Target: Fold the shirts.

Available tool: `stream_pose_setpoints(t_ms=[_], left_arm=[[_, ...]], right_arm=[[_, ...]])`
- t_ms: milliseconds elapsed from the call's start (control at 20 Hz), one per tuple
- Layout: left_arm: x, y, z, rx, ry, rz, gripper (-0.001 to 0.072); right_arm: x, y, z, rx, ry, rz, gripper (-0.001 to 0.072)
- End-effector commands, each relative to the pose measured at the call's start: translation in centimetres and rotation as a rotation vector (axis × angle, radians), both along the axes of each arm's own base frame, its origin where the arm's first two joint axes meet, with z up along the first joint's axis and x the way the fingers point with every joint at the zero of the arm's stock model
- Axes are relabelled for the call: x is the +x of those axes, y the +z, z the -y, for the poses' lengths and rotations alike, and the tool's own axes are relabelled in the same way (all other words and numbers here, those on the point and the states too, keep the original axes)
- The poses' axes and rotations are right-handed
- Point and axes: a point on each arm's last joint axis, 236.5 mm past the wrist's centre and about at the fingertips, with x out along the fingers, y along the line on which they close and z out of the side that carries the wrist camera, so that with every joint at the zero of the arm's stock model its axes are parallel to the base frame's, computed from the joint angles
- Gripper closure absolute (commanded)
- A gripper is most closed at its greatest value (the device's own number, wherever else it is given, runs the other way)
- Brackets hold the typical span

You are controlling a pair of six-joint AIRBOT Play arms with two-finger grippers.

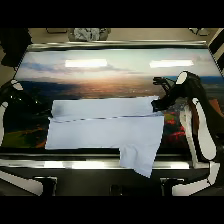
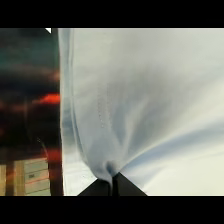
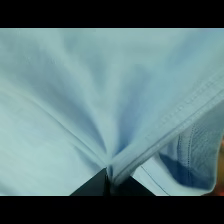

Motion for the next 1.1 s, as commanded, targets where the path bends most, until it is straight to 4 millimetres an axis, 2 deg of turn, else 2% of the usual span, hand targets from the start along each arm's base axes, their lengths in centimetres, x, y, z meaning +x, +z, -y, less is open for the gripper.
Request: stream_pose_setpoints(t_ms=[0, 50, 100, 250, 350, 450, 550, 700, 750, 850, 1050], left_arm=[[-0.4, -0.3, -0.1, -0.001, -0.003, -0.013, 0.0539], [-0.3, 0.1, -0.4, 0.004, 0.002, -0.008, 0.0269], [0.0, 0.8, -0.8, 0.01, 0.022, 0.004, 0.0221], [0.6, 4.2, -3.2, 0.04, 0.141, 0.071, 0.0207], [-1.4, 5.8, -3.7, 0.039, 0.168, 0.064, 0.0203], [-4.8, 5.3, -3.2, 0.032, 0.187, 0.04, 0.0203], [-9.4, 2.7, -2.1, 0.022, 0.206, 0.003, 0.0201], [-15.4, -1.1, -1.3, -0.001, 0.221, -0.042, 0.018], [-16.4, -1.7, -1.3, -0.01, 0.218, -0.047, 0.018], [-17.0, -2.4, -1.5, -0.029, 0.251, -0.051, 0.0181], [-17.1, -3.3, -1.5, -0.026, 0.224, -0.028, 0.0182]], right_arm=[[-0.3, -0.2, -0.6, 0.006, -0.046, -0.027, 0.0433], [-0.4, 0.0, -0.6, 0.011, -0.033, -0.023, 0.0184], [-1.0, 0.5, -0.2, 0.007, 0.013, -0.03, 0.0151], [-3.8, 3.6, 3.0, 0.002, 0.041, -0.071, 0.0151], [-5.4, 5.4, 5.8, 0.008, -0.015, -0.084, 0.0157], [-7.0, 6.0, 7.1, 0.007, -0.061, -0.081, 0.016], [-9.1, 5.0, 6.3, 0.012, -0.06, -0.072, 0.0161], [-13.5, 3.1, 3.1, 0.047, 0.032, -0.086, 0.0161], [-14.6, 2.7, 2.5, 0.047, 0.067, -0.093, 0.016], [-15.9, 2.3, 1.7, 0.051, 0.087, -0.101, 0.0161], [-15.9, 2.5, 1.6, 0.053, 0.084, -0.092, 0.0168]])
